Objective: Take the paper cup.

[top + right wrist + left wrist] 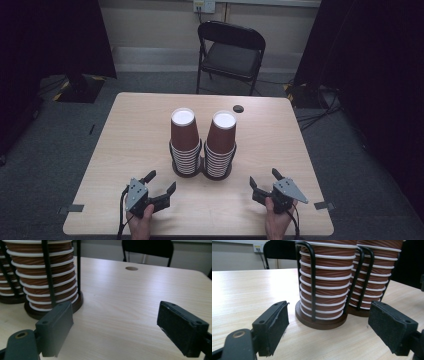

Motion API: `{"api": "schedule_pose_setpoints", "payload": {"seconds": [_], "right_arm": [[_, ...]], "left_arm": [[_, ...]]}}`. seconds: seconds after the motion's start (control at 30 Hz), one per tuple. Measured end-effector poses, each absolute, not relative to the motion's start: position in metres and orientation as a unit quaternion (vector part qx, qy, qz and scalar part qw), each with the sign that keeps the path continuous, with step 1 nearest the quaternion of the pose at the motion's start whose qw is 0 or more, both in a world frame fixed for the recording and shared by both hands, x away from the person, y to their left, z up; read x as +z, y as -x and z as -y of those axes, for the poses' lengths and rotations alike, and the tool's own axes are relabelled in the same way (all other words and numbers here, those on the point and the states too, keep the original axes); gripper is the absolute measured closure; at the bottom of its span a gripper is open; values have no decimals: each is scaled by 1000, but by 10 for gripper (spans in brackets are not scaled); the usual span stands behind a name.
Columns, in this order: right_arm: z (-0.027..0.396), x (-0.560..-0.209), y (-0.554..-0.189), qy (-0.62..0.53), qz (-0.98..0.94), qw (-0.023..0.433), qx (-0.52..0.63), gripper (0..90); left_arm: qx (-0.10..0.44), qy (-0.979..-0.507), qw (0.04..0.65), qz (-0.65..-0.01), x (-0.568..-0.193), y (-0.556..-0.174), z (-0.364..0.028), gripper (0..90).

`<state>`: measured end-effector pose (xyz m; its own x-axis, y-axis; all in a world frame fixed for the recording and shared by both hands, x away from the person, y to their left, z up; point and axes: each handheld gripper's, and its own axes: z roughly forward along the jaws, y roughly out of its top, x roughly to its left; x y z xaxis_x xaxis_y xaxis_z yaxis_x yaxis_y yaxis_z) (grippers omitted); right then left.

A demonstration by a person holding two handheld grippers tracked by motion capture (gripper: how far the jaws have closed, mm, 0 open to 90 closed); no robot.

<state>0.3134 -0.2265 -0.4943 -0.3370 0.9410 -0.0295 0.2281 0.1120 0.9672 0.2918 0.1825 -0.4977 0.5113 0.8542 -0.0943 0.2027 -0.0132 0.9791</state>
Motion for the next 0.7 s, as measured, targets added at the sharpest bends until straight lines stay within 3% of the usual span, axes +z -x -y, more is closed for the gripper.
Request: {"api": "schedule_pose_setpoints", "payload": {"seconds": [0.33, 0.7], "right_arm": [[221, -494, -312, -449, -652, 377, 481, 131], [206, -489, -310, -434, -656, 349, 509, 192]], "left_arm": [[277, -658, 578, -395, -498, -292, -183, 176], [281, -653, 582, -394, -498, -291, -183, 178]]}}
